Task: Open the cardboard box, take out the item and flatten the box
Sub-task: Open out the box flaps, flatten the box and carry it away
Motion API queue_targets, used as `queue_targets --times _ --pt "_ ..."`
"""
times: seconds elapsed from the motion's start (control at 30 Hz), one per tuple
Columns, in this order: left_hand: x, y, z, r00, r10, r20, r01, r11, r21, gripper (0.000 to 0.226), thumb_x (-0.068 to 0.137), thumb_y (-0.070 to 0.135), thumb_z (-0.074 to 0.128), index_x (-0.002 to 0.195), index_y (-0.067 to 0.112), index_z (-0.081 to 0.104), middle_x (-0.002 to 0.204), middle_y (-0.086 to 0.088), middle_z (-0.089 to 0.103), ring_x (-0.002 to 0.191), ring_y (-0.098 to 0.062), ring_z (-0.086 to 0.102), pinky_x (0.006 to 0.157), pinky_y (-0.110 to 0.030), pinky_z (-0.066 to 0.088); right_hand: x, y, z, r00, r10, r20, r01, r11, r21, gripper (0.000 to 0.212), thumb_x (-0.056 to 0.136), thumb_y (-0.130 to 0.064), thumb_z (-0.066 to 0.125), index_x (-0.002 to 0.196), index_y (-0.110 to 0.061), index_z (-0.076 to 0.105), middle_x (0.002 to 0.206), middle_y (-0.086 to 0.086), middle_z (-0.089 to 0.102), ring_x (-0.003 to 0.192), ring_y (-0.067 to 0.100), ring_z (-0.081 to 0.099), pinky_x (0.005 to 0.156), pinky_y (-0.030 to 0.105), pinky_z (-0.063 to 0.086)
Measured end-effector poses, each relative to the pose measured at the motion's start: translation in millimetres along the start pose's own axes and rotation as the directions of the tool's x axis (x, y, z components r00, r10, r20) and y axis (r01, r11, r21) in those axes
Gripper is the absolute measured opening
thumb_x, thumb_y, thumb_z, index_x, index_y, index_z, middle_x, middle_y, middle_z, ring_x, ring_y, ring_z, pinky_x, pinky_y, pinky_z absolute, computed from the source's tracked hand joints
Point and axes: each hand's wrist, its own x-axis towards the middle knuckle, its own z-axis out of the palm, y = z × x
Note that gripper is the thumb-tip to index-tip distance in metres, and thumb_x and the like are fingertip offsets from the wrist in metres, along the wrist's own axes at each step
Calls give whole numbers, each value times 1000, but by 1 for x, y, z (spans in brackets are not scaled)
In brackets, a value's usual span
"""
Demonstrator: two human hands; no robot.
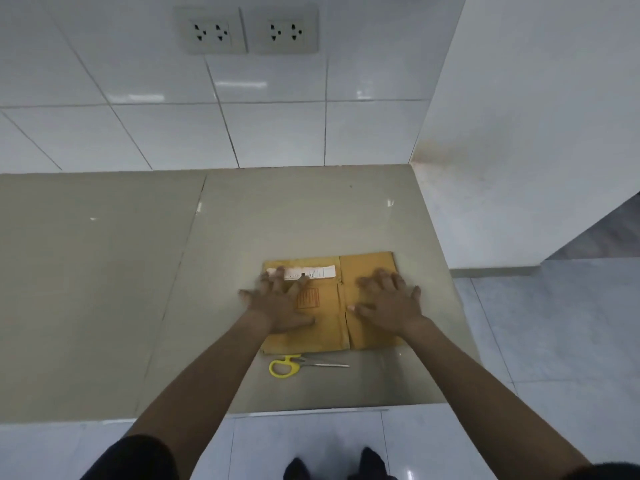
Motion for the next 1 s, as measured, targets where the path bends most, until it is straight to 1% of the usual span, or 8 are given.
queue_targets --times 0.1,0.17,0.2,0.27,0.43,0.57,0.67,1.0 --pt "-3 -2 -11 990 -47 -133 11 966 -258 64 85 57 47 144 43 24 159 -6 9 143 -35 12 105 -65 26 3 0 -10 987 92 -131 -59 970 237 60 84 -61 50 135 -30 40 153 5 26 137 36 26 103 59 32" --pt "-5 -2 -11 894 -331 -303 102 807 -582 52 87 38 52 136 24 39 146 -14 32 130 -38 33 99 -56 39 3 4 -11 927 301 -223 -204 906 372 61 85 -46 58 135 -18 37 145 14 33 127 40 35 98 54 40" --pt "-6 -2 -11 825 -482 -293 176 714 -678 51 86 35 52 131 16 39 138 -17 39 123 -39 38 94 -52 42 2 5 -11 881 417 -224 -292 851 437 60 84 -42 59 132 -15 36 139 16 38 122 41 38 96 52 41" --pt "-8 -3 -8 789 -600 -132 326 591 -738 54 85 36 51 128 9 34 132 -19 42 121 -41 39 93 -50 40 -2 3 -12 836 523 -167 -384 774 503 58 81 -38 60 129 -16 36 130 15 46 118 39 41 94 49 39" --pt "3 -15 -7 854 -519 40 318 460 -829 59 81 36 56 130 6 41 130 -20 49 119 -39 47 99 -47 44 -14 -2 -7 854 481 -199 -278 744 607 67 77 -30 69 132 -20 33 129 14 42 110 37 49 92 48 43" --pt "2 -20 -12 922 -371 114 190 173 -966 42 84 30 61 119 7 56 104 -9 64 93 -26 61 86 -42 53 -32 9 -7 843 479 -244 -109 598 794 65 78 -15 70 133 -19 35 127 13 37 92 24 47 77 34 41" --pt "0 -13 -21 928 -368 61 131 169 -977 30 87 28 57 111 12 55 101 -7 62 93 -26 58 83 -44 51 -47 22 -4 828 496 -263 -45 526 850 60 79 -14 67 130 -25 38 119 6 40 97 21 47 79 32 38" --pt "-18 94 -40 937 -349 -7 17 66 -998 21 92 23 48 112 16 54 94 0 60 85 -19 57 62 -33 45 -97 118 -26 771 500 -395 112 503 857 50 81 -8 64 122 -31 45 122 5 45 103 20 51 80 32 41"
